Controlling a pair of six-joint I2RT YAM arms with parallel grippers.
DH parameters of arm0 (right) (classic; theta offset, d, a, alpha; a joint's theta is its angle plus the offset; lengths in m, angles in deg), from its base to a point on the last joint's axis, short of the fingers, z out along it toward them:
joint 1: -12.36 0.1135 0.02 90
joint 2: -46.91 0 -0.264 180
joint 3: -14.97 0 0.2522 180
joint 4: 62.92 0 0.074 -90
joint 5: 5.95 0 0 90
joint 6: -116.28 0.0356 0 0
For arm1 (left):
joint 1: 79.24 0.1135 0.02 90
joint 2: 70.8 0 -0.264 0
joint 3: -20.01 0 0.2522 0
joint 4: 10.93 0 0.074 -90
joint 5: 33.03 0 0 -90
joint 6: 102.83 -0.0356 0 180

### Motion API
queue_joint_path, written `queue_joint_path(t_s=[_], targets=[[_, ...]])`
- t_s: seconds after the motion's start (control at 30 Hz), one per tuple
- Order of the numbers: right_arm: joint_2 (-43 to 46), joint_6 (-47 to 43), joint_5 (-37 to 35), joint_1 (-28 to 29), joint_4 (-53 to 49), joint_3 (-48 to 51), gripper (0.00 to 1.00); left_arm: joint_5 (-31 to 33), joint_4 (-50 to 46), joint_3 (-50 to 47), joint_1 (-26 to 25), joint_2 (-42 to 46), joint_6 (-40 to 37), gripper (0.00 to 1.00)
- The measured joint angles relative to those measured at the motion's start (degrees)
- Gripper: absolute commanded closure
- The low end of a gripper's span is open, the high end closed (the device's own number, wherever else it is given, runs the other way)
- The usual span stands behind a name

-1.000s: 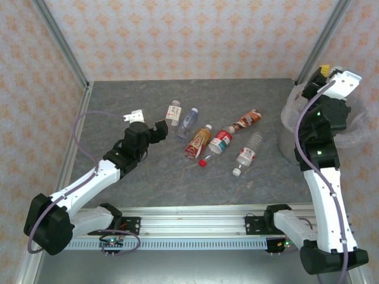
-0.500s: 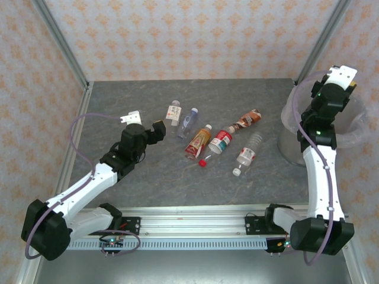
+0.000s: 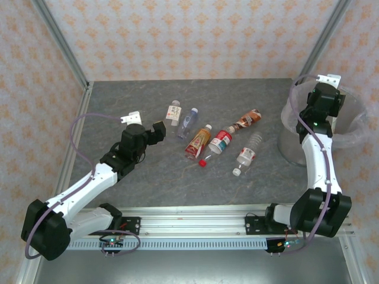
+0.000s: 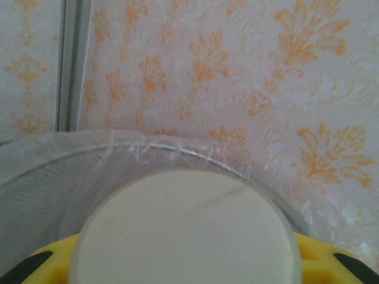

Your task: Put the plastic bottles in the bin

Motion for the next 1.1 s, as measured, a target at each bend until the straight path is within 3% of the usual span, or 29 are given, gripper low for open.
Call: queue_joint_path(t_s=[0.07, 0.23, 0.37, 0.9, 1.1], targets=[[-0.8, -0.2, 0.0, -0.1, -0.5, 0.4, 0.89, 0.0, -0.1, 0.0, 0.0, 0.0, 0.0, 0.00], [-2.9, -0.9, -0.1, -0.2, -1.7, 1.1, 0.62, 0.0, -0.7, 0.0, 0.0, 0.0, 0.0, 0.00], [-4.3, -0.6, -0.7, -0.2, -3.0, 1.1, 0.51, 0.2, -1.0, 0.0, 0.0, 0.0, 0.0, 0.00], [-4.2, 4.1, -2.1, -0.3, -7.8, 1.1, 0.23, 0.2, -1.8, 0.0, 0.0, -2.6, 0.2, 0.00], [-0.4, 7.4, 0.0, -0.3, -11.0, 1.1, 0.14, 0.2, -1.8, 0.1, 0.0, -3.6, 0.3, 0.00]])
